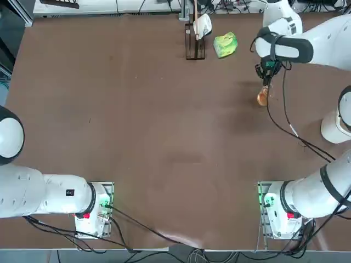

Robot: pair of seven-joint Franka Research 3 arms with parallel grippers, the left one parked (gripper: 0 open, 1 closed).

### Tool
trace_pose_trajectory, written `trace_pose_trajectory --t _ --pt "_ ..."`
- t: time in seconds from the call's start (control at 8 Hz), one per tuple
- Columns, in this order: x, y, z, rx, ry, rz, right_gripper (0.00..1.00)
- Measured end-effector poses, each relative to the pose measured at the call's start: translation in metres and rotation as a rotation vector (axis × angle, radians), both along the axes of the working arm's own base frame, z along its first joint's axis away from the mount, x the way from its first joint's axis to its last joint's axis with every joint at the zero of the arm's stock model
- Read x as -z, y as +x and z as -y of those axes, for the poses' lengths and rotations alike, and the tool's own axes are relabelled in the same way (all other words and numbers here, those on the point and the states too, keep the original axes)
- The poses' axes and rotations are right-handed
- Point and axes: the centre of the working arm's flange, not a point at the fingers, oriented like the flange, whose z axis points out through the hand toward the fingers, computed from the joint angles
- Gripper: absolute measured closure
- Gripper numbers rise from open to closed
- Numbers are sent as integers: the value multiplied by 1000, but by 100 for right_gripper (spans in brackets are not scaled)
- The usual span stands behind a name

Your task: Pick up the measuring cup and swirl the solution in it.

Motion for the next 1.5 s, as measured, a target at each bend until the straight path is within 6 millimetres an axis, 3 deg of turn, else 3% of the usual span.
trace_pose_trajectory --t 0.75,1.0,1.12,1.5 --pt "15 -2 2 -12 -73 -17 95" --pt "20 -2 -5 -16 -88 -15 88" --pt "19 -2 -6 -15 -88 -13 81" --pt "11 5 -11 -19 -85 6 30"
